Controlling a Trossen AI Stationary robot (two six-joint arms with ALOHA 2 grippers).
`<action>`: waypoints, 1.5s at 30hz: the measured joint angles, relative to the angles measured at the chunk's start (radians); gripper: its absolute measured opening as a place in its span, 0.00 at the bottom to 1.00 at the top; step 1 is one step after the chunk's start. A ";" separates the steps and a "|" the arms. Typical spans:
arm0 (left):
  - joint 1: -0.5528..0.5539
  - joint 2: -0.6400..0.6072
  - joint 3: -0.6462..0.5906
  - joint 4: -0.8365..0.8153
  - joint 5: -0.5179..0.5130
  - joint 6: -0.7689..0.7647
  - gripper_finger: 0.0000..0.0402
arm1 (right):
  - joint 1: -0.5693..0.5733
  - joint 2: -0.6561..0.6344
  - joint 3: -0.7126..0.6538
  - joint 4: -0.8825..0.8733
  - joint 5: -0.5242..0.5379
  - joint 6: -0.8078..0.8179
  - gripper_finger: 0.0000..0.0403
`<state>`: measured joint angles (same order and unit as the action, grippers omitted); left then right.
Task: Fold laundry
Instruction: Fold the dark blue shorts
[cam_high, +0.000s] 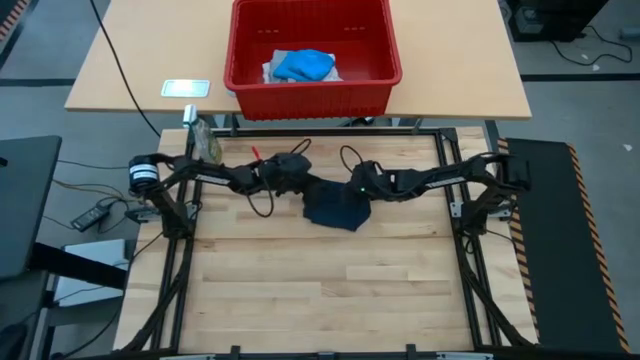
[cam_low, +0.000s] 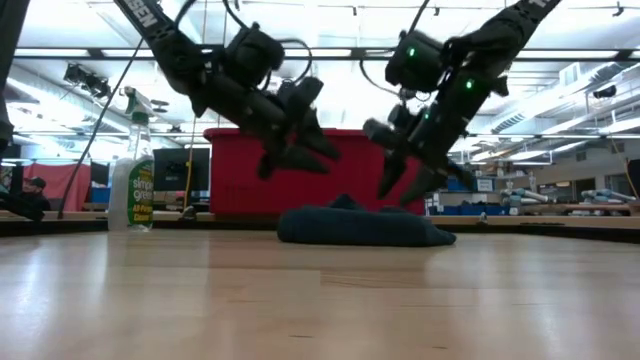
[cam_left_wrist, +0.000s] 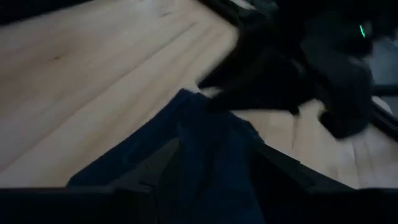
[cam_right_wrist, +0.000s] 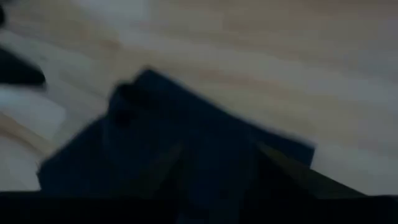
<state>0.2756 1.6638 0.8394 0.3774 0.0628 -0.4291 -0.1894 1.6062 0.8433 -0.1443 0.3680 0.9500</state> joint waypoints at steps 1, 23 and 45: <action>-0.005 -0.003 0.000 0.000 0.002 0.023 0.45 | -0.003 -0.013 0.001 0.001 0.020 -0.016 0.50; -0.054 0.290 0.000 0.152 -0.099 -0.004 0.43 | -0.069 -0.061 0.002 0.227 -0.194 -0.301 0.51; -0.357 -0.229 -0.133 -0.993 -0.150 -0.259 0.43 | 0.015 -0.061 0.002 0.081 -0.181 -0.208 0.51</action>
<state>-0.0813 1.4344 0.7066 -0.6152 -0.0869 -0.6881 -0.1740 1.5448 0.8455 -0.0632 0.1867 0.7422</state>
